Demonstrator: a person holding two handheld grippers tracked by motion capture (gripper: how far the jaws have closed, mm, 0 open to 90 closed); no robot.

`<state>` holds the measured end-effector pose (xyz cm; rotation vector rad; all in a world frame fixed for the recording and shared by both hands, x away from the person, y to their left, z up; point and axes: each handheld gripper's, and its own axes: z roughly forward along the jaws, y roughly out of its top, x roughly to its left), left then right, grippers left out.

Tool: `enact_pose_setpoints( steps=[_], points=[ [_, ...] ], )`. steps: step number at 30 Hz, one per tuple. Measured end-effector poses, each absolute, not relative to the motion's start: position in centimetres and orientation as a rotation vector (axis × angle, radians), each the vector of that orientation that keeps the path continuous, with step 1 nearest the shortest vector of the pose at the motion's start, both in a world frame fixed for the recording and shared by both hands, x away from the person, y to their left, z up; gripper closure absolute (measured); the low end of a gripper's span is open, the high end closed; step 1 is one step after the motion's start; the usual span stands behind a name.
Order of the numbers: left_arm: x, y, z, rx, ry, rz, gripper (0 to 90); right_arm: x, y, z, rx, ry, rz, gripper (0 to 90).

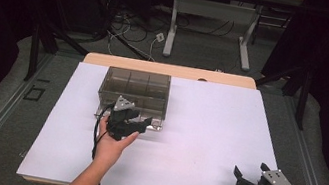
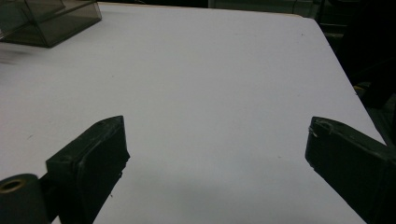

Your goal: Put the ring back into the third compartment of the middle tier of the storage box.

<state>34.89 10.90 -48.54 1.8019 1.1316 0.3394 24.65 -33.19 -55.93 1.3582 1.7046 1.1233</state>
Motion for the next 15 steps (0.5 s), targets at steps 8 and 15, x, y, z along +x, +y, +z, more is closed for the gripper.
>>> enact_pose_setpoints(
  steps=[8,15],
  points=[
    [34.0,12.0,-48.6,1.780,1.072,0.354,23.0,24.8,-33.1,-56.0,1.345,1.683,1.147,5.4],
    [32.8,13.8,-49.1,1.759,1.068,0.366,15.0,24.8,-33.1,-56.0,1.342,1.677,1.146,5.4]
  ],
)
